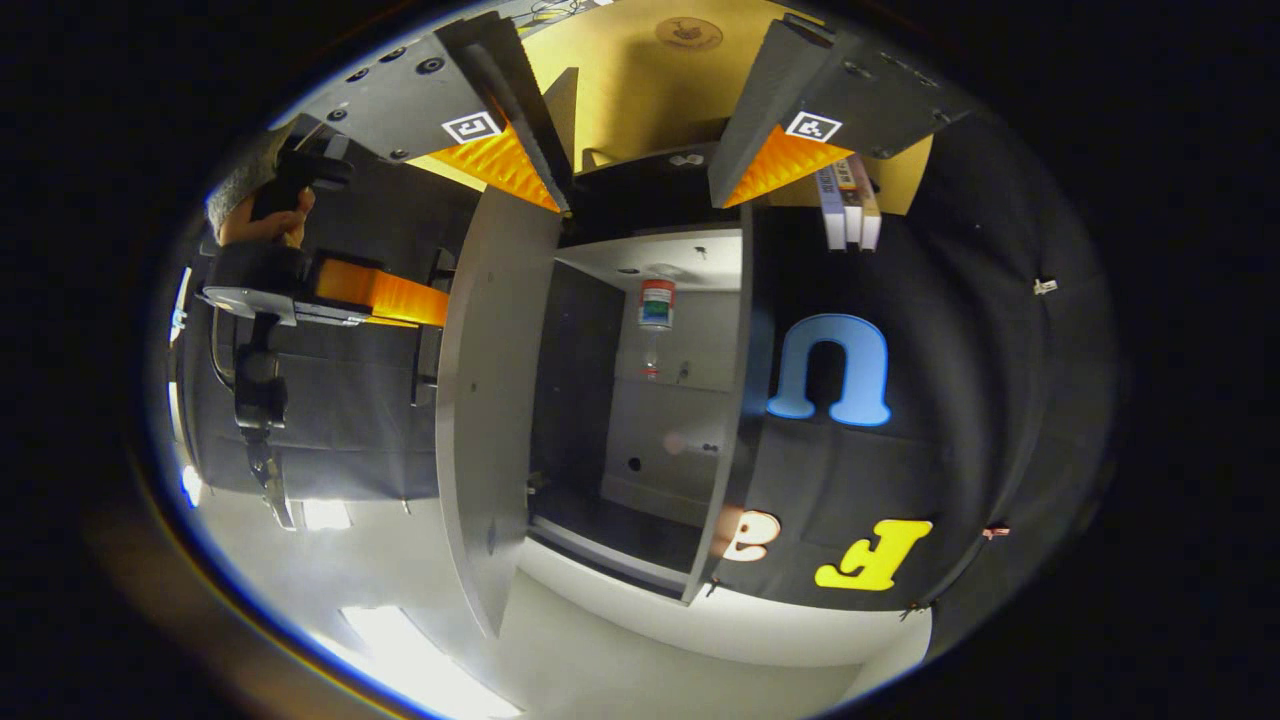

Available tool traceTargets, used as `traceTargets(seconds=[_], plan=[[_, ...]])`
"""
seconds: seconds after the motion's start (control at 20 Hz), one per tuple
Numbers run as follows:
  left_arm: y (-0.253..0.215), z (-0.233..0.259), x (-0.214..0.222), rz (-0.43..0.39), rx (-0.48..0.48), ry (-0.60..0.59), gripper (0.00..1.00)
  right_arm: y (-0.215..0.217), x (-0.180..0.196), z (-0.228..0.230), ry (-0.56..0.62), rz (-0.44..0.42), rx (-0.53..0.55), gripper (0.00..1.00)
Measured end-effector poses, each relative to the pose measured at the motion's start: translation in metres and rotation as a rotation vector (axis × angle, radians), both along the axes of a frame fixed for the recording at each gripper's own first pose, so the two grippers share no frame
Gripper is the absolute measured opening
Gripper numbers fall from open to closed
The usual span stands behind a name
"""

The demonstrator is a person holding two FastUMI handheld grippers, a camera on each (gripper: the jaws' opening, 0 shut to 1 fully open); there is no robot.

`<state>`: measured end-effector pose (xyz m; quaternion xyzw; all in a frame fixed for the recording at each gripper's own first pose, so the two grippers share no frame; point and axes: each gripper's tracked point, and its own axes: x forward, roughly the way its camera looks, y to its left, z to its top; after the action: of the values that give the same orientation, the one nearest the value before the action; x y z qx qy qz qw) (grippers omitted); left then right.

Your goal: Open the cabinet door with the right hand, grasp the bottle in the cabinet with the left hand and place it on the coaster, then close the cabinet door with the right hand.

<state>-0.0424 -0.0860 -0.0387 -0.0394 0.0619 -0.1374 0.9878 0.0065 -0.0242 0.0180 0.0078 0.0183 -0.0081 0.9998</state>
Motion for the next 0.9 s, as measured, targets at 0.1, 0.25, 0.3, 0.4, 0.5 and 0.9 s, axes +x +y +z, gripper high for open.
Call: traceTargets(seconds=[0.1, 0.25, 0.3, 0.4, 0.5, 0.9], plan=[[-0.019, 0.001, 0.005, -0.044, -0.001, 0.0, 0.88, -0.015, -0.007, 0.002, -0.005, -0.037, -0.013, 0.13], [-0.043, 0.002, 0.015, -0.098, 0.002, -0.005, 0.88, -0.047, -0.021, 0.0, 0.0, -0.097, -0.032, 0.12], [-0.051, 0.003, 0.02, -0.113, -0.002, -0.008, 0.88, -0.058, -0.023, 0.002, -0.002, -0.124, -0.041, 0.12], [-0.065, 0.002, 0.031, -0.131, -0.005, -0.011, 0.88, -0.077, -0.028, 0.001, -0.002, -0.168, -0.082, 0.12], [-0.081, 0.004, 0.041, -0.142, -0.004, -0.017, 0.88, -0.094, -0.027, 0.003, -0.003, -0.194, -0.119, 0.09], [-0.123, 0.007, 0.079, -0.131, 0.028, -0.056, 0.84, -0.137, -0.036, 0.004, -0.01, -0.107, -0.081, 0.07]])
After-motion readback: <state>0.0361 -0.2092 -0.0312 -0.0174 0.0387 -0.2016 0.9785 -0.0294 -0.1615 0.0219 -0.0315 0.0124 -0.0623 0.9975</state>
